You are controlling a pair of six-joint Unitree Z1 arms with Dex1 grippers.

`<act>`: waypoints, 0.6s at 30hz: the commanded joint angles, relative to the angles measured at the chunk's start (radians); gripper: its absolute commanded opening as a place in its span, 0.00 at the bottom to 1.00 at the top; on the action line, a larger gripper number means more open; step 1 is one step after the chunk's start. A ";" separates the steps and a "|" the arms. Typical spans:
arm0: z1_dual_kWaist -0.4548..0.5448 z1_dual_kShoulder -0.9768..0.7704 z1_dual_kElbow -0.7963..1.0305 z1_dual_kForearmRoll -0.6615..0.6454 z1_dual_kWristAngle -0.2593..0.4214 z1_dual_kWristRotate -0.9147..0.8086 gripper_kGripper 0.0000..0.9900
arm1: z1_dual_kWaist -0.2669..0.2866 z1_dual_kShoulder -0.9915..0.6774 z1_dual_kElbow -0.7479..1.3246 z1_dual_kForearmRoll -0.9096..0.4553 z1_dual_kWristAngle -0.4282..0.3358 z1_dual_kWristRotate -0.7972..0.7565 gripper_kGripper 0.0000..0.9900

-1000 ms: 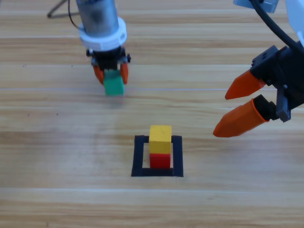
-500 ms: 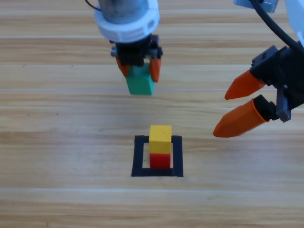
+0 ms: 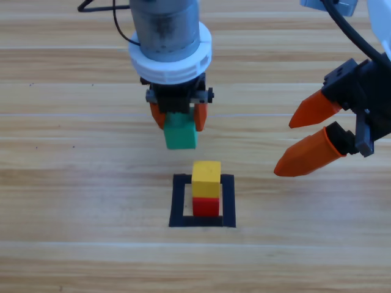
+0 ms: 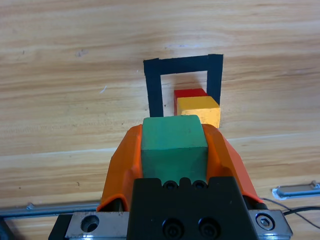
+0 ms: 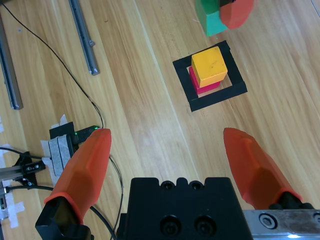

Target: Stack the blocks in the rectangular block: red at the bottom, yellow in the middle, green on top

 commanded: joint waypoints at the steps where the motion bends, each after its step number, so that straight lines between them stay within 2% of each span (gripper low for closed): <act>1: -0.053 0.035 0.024 0.005 0.009 -0.068 0.00 | 0.023 0.025 0.034 -0.005 0.021 -0.004 1.00; 8: -0.100 0.063 -0.008 0.004 0.043 -0.103 0.00 | 0.023 0.024 0.034 -0.005 0.021 -0.004 1.00; 18: -0.113 0.100 -0.036 0.004 0.046 -0.087 0.00 | 0.023 0.022 0.037 -0.005 0.021 -0.004 1.00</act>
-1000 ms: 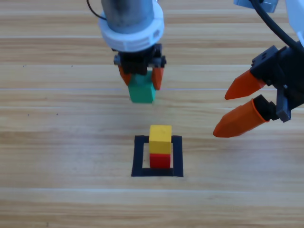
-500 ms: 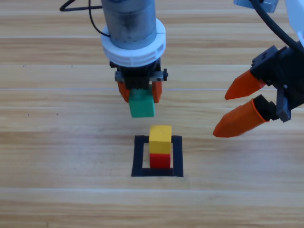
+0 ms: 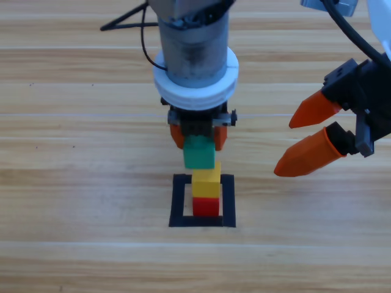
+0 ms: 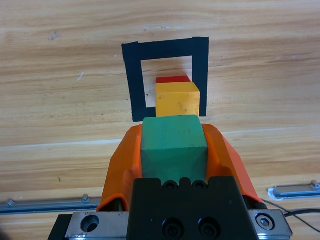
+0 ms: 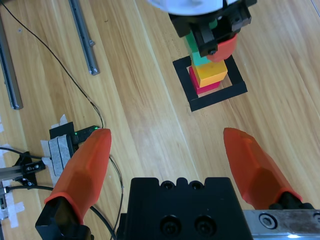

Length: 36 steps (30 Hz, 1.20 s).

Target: Stack the blocks in the rectangular block: red at the bottom, yellow in the middle, green on top

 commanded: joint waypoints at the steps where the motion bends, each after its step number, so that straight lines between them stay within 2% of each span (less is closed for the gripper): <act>1: -0.022 0.068 -0.031 0.004 0.010 0.012 0.00 | 0.023 0.022 0.037 -0.005 0.021 -0.004 1.00; 36: -0.007 0.106 -0.028 0.002 0.010 0.058 0.00 | 0.023 0.019 0.041 -0.005 0.030 -0.004 1.00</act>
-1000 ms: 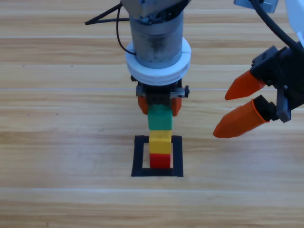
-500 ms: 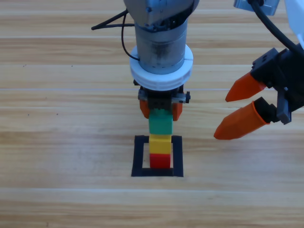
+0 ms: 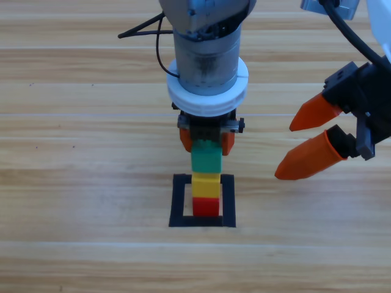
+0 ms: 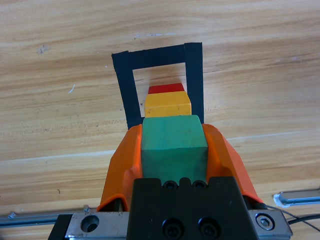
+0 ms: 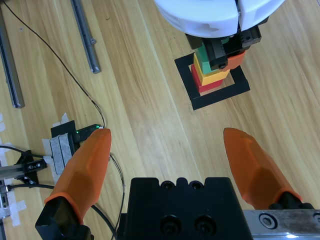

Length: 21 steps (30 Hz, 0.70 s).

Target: Stack the blocks in the rectangular block: red at the bottom, yellow in the middle, green on top

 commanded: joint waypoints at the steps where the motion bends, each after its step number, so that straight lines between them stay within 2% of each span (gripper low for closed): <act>1: -0.005 0.052 0.017 0.001 0.010 0.009 0.00 | 0.023 0.019 0.034 -0.005 0.024 -0.004 1.00; 21: -0.002 0.058 0.028 -0.005 0.007 0.009 0.00 | 0.023 0.021 0.034 -0.005 0.029 -0.004 1.00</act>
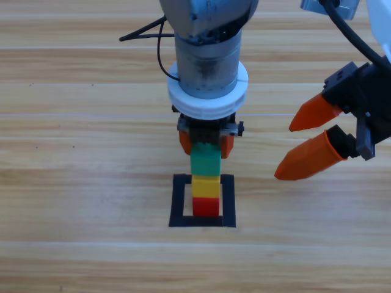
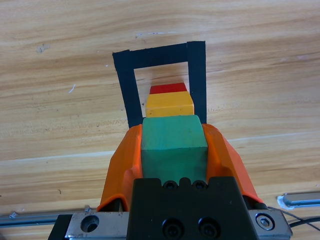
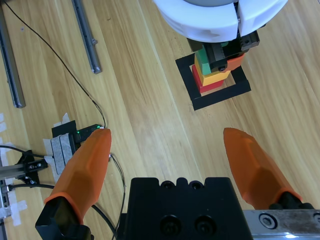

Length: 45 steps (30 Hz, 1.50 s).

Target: Stack the blocks in the rectangular block: red at the bottom, yellow in the middle, green on top

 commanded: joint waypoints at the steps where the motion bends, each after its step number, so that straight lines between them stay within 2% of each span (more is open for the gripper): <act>1: -0.002 0.050 0.024 -0.005 0.007 0.006 0.00 | 0.023 0.021 0.034 -0.005 0.026 -0.004 1.00; 45: -0.002 0.076 0.022 -0.022 0.007 -0.001 0.00 | 0.023 0.015 0.040 -0.005 0.027 -0.004 1.00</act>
